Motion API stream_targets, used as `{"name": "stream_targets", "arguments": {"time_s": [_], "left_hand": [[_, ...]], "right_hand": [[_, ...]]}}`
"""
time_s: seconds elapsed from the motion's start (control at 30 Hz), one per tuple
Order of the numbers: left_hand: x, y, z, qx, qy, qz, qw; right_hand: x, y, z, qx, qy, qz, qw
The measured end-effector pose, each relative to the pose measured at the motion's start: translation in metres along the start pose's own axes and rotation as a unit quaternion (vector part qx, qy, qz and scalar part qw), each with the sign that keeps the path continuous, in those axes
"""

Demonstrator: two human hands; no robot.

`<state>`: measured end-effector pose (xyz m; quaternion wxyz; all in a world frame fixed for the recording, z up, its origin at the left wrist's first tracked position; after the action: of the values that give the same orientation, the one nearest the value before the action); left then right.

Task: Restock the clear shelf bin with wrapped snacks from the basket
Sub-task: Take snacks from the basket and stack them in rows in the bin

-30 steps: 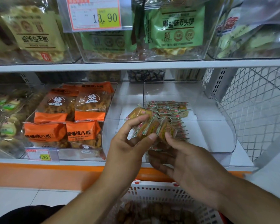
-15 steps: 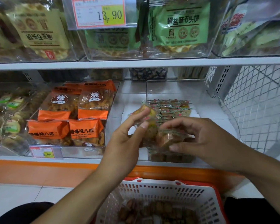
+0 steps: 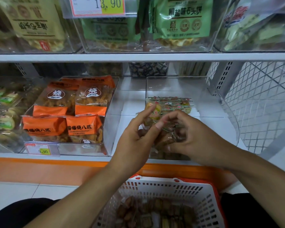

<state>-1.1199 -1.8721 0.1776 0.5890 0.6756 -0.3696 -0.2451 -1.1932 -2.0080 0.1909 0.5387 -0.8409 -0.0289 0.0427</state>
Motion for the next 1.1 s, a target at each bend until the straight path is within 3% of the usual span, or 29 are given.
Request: {"name": "stream_targets", "arguments": {"time_s": [0.17,0.27,0.33,0.4,0.47,0.67,0.87,1.1], "left_hand": [[0.014,0.003,-0.007,-0.020,0.055,0.018,0.998],[0.023,-0.001,-0.009,0.002,0.078,0.036,0.996],[0.026,-0.004,-0.003,0.048,0.068,0.047,0.995],[0.028,-0.011,0.007,0.076,0.041,0.051,0.995],[0.029,-0.017,0.017,0.073,0.011,0.052,0.996],[0.028,-0.030,0.032,0.077,-0.017,0.017,0.997],[0.027,-0.035,0.037,0.074,-0.011,-0.003,0.997],[0.026,-0.033,0.037,0.047,-0.010,-0.009,0.999]], "right_hand": [[0.000,-0.008,-0.020,-0.020,-0.015,0.034,0.999],[0.000,0.004,-0.069,-0.062,0.076,0.104,0.990],[0.006,0.023,-0.099,-0.196,0.132,0.190,0.953],[0.019,0.051,-0.110,-0.298,0.118,0.262,0.910],[0.035,0.084,-0.113,-0.324,0.105,0.308,0.889],[0.060,0.140,-0.121,-0.270,0.160,0.336,0.888],[0.068,0.156,-0.120,-0.031,0.240,0.320,0.916],[0.073,0.154,-0.117,-0.011,0.247,0.323,0.914]]}}
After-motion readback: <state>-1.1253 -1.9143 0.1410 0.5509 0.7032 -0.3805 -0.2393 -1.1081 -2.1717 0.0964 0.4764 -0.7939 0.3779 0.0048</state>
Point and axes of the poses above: each hand's wrist, its own x-axis towards the middle knuckle, its own z-axis out of the palm, y = z × x, the point moved 6 cm from there along x, towards the middle knuckle, and after that the axes turned 13 degrees about -y, right-handed, at the moved point
